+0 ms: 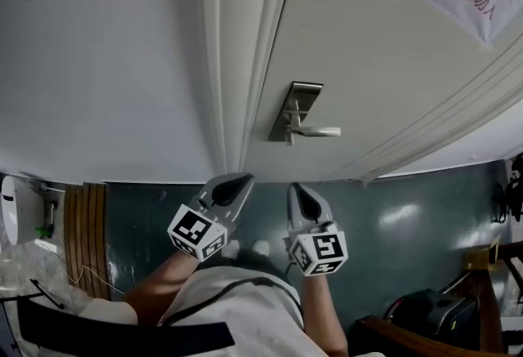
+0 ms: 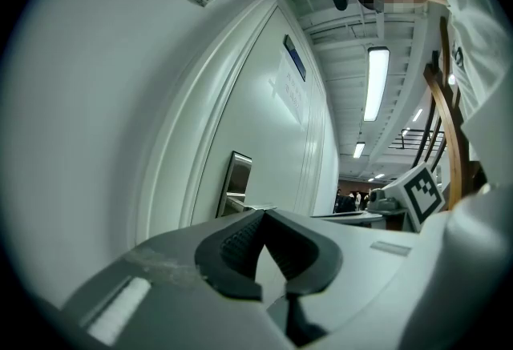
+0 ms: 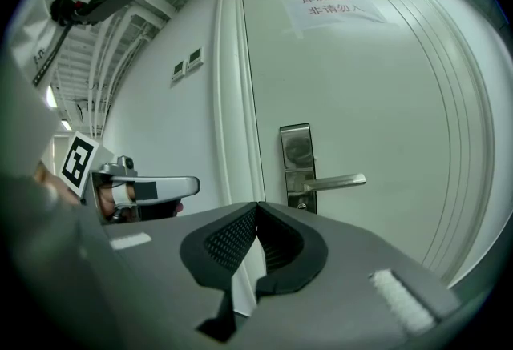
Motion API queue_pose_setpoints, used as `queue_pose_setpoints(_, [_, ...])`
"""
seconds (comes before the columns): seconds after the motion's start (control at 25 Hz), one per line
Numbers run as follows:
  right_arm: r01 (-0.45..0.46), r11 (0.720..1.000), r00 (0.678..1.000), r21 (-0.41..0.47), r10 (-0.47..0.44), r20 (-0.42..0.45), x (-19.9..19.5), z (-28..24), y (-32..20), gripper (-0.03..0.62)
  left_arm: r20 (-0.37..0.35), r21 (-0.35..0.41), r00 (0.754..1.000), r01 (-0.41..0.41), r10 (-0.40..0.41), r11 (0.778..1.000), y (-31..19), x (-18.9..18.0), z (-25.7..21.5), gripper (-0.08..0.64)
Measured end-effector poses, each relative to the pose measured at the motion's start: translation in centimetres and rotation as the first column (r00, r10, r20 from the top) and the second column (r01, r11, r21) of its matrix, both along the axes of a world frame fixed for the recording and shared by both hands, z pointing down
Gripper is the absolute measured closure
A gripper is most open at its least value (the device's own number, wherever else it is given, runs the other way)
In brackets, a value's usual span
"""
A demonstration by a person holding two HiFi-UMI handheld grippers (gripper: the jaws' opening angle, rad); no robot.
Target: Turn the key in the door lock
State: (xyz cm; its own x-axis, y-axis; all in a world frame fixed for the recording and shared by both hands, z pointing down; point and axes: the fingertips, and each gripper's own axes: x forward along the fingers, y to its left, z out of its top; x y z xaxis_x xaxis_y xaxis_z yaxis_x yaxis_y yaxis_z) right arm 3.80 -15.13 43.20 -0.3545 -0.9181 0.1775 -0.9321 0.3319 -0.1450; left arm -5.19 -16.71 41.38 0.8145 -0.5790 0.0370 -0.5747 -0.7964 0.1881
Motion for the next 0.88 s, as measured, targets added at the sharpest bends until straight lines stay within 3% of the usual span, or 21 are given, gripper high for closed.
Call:
queue_pose_setpoints(0.4, [0.038, 0.999, 0.997, -0.024, -0.036, 0.064, 2.0, 2.1, -3.0, 0.583, 0.016, -0.005, 0.998, 0.068, -0.068, 0.998, -0.7, 1.4, 0.1, 0.555])
queue_pose_setpoints(0.88, [0.095, 0.989, 0.968, -0.110, -0.066, 0.242, 2.9, 5.9, -8.5, 0.566, 0.066, -0.022, 0.992, 0.109, -0.108, 0.994, -2.4, 4.6, 2.6, 0.555])
